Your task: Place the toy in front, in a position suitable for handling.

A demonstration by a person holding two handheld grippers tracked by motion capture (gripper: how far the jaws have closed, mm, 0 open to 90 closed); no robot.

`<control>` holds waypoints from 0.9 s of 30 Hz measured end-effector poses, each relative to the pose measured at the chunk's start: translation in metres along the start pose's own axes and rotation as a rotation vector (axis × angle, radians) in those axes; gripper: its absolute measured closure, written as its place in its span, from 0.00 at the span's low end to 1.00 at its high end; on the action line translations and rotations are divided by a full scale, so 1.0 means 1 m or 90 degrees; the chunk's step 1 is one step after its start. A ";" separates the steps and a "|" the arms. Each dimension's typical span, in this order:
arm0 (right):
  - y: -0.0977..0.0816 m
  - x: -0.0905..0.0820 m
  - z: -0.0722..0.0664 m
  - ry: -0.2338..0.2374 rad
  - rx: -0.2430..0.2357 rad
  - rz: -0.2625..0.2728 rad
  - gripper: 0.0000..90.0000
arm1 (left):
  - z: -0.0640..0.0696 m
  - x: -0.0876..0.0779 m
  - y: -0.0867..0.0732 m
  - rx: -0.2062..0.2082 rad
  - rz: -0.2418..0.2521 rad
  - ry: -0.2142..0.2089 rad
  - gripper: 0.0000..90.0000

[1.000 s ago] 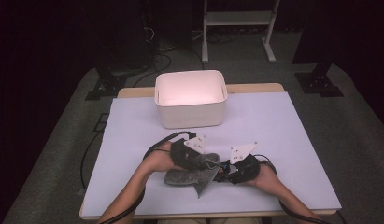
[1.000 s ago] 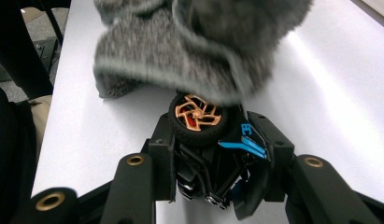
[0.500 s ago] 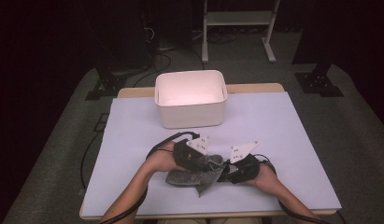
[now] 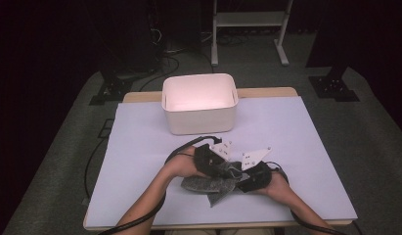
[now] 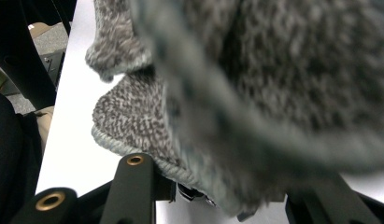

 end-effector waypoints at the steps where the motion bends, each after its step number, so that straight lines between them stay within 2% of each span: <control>1: 0.000 0.000 0.000 -0.001 -0.001 0.000 0.63 | 0.000 -0.002 -0.002 -0.003 -0.002 0.002 0.86; 8: 0.000 0.000 -0.001 -0.002 -0.020 -0.006 0.63 | 0.002 -0.021 -0.018 -0.018 -0.001 0.024 0.86; 15: 0.000 0.000 -0.001 0.000 -0.014 -0.008 0.63 | 0.004 -0.042 -0.034 -0.038 0.007 0.041 0.86; 27: 0.000 0.000 -0.001 0.001 -0.015 -0.008 0.63 | 0.008 -0.067 -0.052 -0.059 0.008 0.068 0.86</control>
Point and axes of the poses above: each handheld gripper's, and its own axes: x roughly forward along the jaws, y roughly out of its top, z roughly to its right, the point moved 5 cm from there along x, roughly forward along the jaws, and after that the axes turned 13 degrees about z, right-handed, at the moved point
